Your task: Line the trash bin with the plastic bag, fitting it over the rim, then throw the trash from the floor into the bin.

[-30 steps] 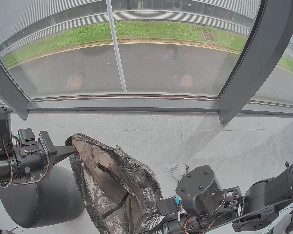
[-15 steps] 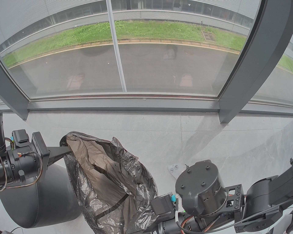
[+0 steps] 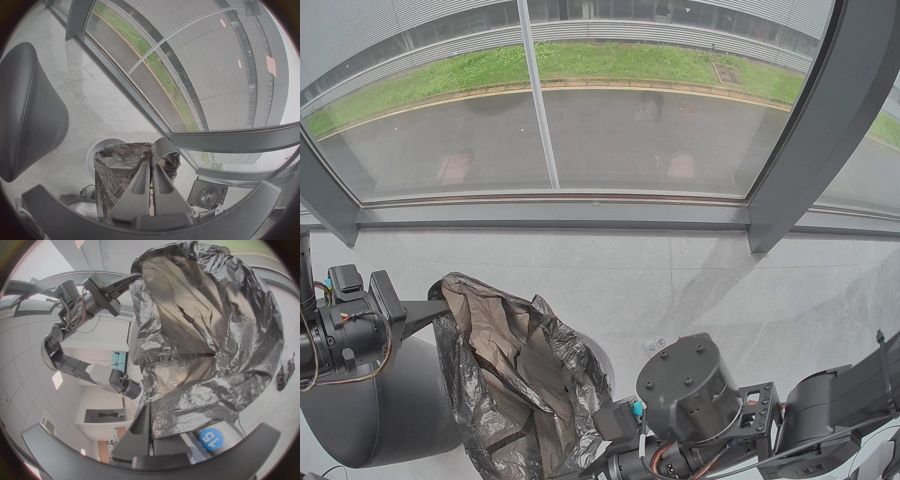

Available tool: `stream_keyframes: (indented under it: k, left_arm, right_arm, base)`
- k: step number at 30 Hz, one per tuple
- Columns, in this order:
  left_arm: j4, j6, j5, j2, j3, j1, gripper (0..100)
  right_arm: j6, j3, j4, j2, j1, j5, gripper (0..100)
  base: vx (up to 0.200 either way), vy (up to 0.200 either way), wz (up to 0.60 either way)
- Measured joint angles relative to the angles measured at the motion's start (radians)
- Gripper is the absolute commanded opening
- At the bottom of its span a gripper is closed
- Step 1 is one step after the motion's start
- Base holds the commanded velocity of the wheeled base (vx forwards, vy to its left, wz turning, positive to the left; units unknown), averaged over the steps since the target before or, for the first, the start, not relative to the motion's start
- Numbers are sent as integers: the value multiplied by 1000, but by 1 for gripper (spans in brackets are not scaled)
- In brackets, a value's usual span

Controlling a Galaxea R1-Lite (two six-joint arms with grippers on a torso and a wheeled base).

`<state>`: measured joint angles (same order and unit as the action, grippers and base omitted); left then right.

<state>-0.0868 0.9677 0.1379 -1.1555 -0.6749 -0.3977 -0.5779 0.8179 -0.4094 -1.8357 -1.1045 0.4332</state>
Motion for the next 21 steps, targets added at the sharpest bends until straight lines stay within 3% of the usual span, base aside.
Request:
stream_keyframes:
  k: [7, 21]
  left_arm:
    - [-41, -35, 8, -71, -2, 1, 0]
    - [-170, -38, 10, -276, 7, 13, 0]
  right_arm:
    - [101, 17, -67, -88, 84, -7, 0]
    - [140, 59, -125, -231, 208, -8, 0]
  base:
    - [0, 0, 0]
    - [0, 0, 0]
